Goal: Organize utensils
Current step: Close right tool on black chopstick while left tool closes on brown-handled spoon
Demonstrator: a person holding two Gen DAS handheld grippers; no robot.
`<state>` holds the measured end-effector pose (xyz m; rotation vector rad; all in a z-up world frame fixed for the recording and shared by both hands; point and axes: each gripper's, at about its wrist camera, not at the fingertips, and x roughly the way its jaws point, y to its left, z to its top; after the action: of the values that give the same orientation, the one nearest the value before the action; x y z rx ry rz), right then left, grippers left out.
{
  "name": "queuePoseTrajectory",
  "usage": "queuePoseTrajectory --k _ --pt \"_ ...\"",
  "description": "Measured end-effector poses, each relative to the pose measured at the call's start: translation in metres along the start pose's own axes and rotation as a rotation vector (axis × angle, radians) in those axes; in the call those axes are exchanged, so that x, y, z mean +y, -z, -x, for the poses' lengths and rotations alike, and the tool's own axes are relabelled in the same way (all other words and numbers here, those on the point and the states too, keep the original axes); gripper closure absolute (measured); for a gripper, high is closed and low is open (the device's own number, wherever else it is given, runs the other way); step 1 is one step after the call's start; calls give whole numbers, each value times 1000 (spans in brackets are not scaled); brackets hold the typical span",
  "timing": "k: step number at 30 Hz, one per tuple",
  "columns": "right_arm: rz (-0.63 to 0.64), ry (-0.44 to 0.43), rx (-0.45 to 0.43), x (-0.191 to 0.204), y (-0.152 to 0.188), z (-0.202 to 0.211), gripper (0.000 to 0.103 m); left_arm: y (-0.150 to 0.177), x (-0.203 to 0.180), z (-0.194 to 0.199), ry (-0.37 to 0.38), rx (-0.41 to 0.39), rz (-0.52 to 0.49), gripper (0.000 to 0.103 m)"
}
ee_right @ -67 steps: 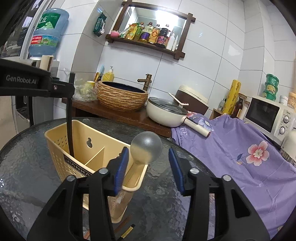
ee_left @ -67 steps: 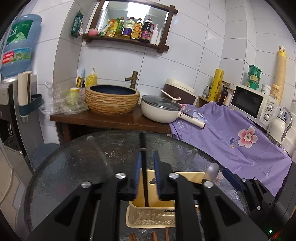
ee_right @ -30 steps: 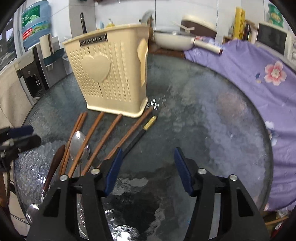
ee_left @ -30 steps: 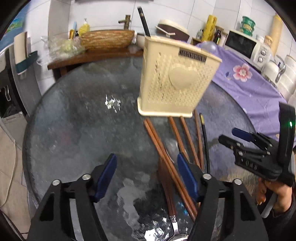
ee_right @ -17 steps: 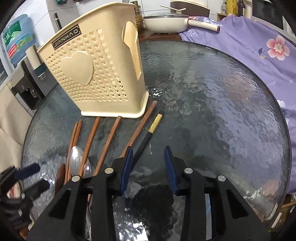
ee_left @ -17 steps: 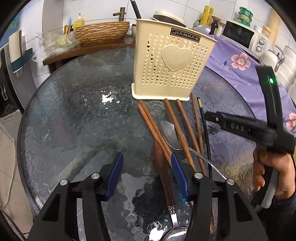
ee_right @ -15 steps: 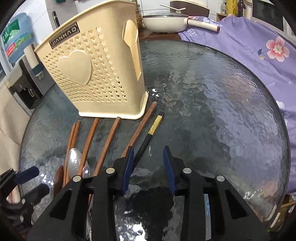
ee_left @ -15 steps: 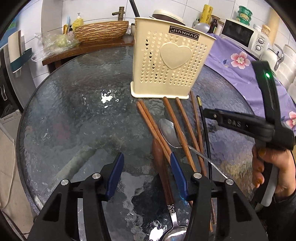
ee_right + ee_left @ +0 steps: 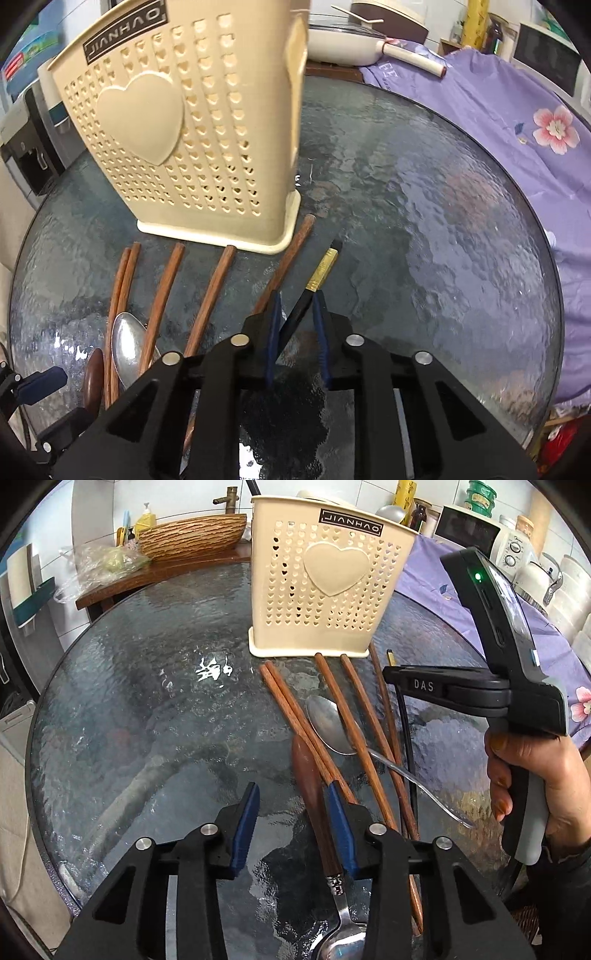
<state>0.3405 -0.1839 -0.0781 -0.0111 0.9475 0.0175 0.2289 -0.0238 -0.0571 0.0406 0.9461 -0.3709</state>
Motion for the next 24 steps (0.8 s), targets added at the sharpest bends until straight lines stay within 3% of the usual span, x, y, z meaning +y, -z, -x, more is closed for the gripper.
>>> queuePoseTrajectory --k 11,24 --pt "45 -44 2 -11 5 3 93 -1 -9 -5 1 19 -25 73" --pt "51 -40 20 -16 10 8 93 -8 -15 -13 -22 31 -49 84"
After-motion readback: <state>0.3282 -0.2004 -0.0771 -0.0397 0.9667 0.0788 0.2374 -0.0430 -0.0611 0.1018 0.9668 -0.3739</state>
